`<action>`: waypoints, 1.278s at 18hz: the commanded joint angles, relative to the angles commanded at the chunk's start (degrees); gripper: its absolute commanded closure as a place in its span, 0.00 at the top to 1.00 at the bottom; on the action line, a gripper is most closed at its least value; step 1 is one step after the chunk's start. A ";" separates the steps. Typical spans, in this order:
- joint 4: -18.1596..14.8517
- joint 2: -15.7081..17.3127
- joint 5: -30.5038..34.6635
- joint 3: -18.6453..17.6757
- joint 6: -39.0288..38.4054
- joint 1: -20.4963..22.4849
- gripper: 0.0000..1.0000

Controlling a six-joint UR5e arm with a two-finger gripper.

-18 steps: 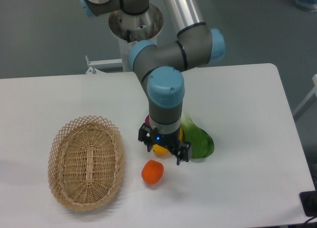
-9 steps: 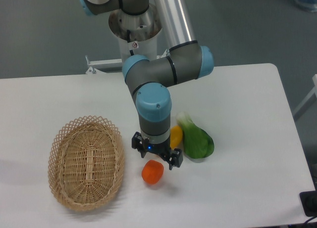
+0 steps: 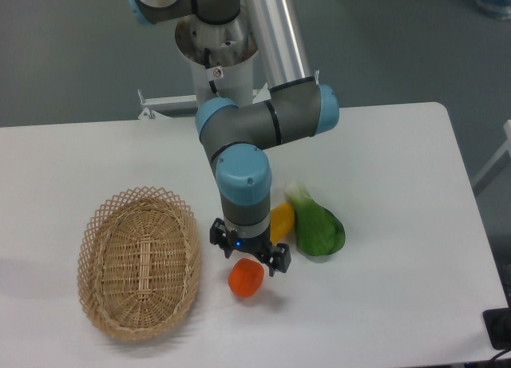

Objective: Pick up the orange from the table
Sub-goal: 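Lower the gripper onto the orange and close on it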

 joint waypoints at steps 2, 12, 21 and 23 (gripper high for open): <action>0.00 -0.70 1.23 0.35 -0.09 -0.70 1.00; 3.96 -2.73 3.96 0.70 -2.02 -2.64 0.99; 4.04 -2.64 4.05 0.44 -1.76 -2.55 0.85; 4.04 -2.55 4.05 0.44 -1.58 -2.64 0.82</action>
